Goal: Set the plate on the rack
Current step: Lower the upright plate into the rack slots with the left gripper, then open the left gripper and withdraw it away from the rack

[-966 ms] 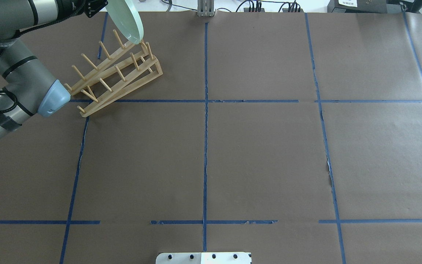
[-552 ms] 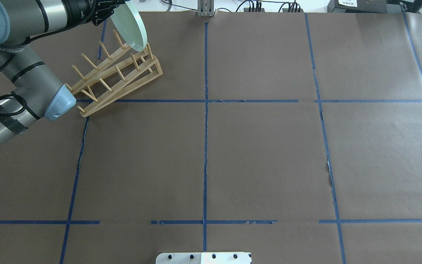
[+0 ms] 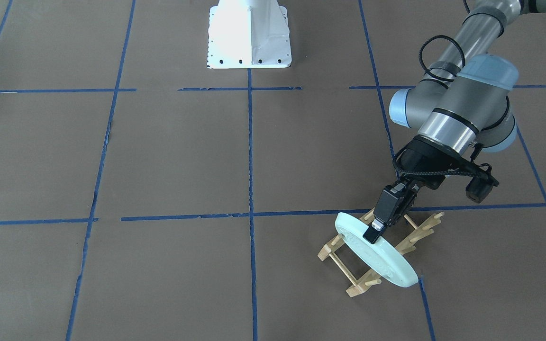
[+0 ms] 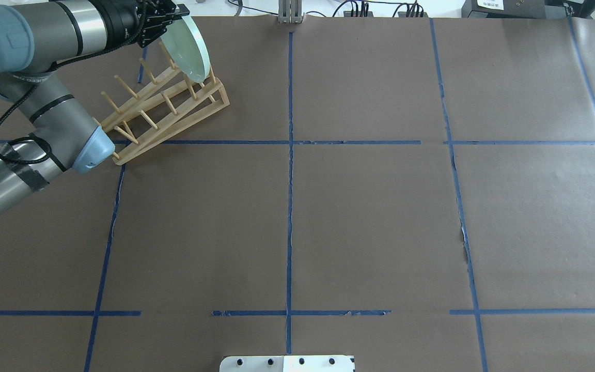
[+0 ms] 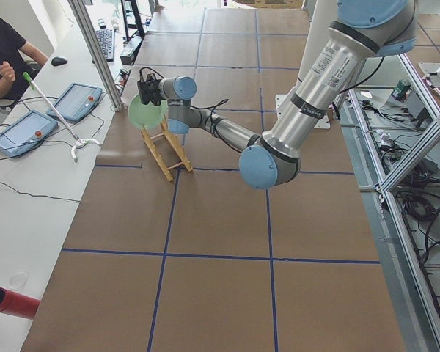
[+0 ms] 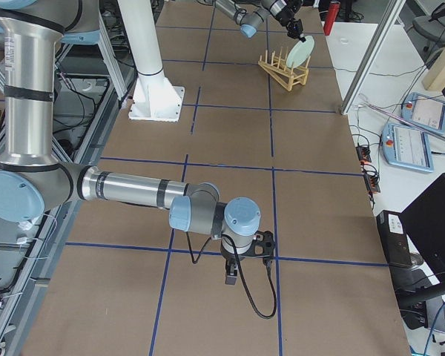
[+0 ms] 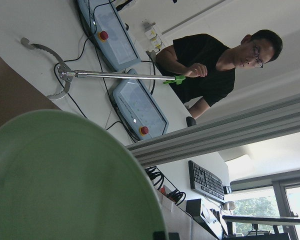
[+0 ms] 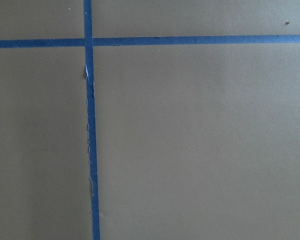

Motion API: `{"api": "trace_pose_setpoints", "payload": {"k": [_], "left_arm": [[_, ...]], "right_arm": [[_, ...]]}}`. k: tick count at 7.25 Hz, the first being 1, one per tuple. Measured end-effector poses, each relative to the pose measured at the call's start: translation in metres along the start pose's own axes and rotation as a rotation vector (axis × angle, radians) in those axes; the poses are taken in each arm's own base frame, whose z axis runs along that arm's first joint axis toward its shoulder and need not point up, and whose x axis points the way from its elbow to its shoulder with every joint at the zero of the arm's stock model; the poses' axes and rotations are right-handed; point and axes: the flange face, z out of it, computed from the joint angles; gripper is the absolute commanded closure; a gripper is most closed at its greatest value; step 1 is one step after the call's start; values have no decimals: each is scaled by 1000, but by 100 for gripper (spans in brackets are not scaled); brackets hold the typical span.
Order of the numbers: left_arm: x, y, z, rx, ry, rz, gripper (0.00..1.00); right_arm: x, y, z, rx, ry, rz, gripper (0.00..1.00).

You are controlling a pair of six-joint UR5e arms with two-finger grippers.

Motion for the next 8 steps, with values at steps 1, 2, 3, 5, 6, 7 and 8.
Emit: {"api": "trace_pose_setpoints", "payload": {"k": [1,2,3,5,6,7,8], "left_arm": [[-4,3,3,-4,-8,11,100],[-6,4,5,-6,-12,17,79],[-7,5,5,-7,-14,22,22],[-11,4,8,-6,-25,49,0],[-8,2,8,-5,-31,70,0],[3,-6,3,-9,-45,88,0],[24,-28,-14,-42,-90,111,0]], "right_arm": [[0,0,0,0,0,0,0],[0,0,0,0,0,0,0],[0,0,0,0,0,0,0],[0,0,0,0,0,1,0],[0,0,0,0,0,1,0],[0,0,0,0,0,1,0],[0,0,0,0,0,1,0]]}}
